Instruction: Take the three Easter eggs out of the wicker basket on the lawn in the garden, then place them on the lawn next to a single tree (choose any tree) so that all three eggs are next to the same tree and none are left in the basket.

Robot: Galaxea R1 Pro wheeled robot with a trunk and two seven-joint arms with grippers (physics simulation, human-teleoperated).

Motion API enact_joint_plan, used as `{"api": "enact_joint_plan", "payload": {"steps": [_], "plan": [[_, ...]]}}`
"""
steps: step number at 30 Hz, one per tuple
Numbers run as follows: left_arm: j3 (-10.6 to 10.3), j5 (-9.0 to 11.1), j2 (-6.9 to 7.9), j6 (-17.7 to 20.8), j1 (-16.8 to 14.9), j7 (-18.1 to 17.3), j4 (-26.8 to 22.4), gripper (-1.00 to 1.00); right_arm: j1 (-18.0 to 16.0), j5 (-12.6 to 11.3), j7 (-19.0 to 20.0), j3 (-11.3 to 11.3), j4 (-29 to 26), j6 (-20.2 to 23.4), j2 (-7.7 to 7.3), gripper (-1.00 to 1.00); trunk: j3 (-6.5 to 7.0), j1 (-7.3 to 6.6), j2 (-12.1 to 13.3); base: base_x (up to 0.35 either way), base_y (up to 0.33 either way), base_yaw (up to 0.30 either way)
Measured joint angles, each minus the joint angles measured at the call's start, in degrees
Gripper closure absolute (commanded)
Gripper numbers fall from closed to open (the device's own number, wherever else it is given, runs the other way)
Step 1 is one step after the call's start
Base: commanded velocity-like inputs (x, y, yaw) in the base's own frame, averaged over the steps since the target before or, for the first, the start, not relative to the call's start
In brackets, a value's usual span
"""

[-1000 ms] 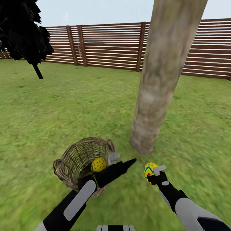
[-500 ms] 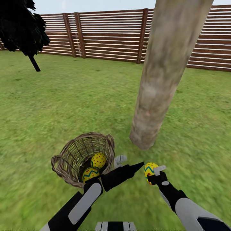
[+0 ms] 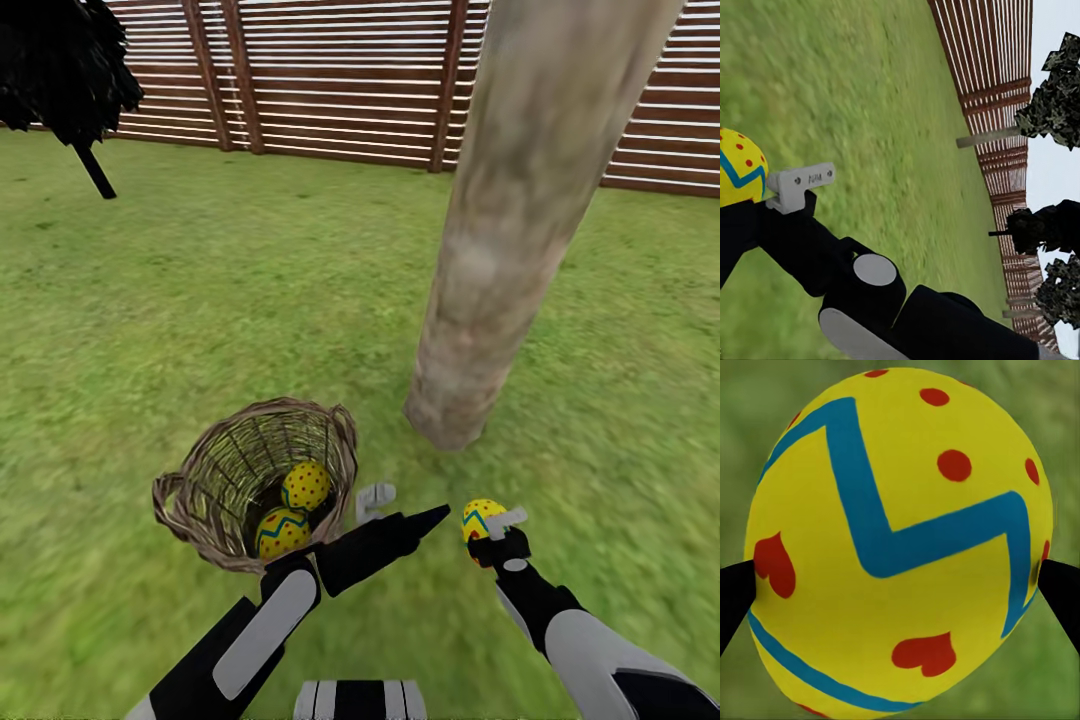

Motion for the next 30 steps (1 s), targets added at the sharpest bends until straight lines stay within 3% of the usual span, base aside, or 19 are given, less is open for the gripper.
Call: {"api": "enact_joint_plan", "payload": {"steps": [30], "plan": [[0.0,0.0,0.0,0.0,0.0,0.0,0.0,-1.0,0.0,0.7,-0.3,0.2,-1.0,-0.8,0.31,1.0,-6.64,0.75,-0.4,0.0,0.0,0.0]]}}
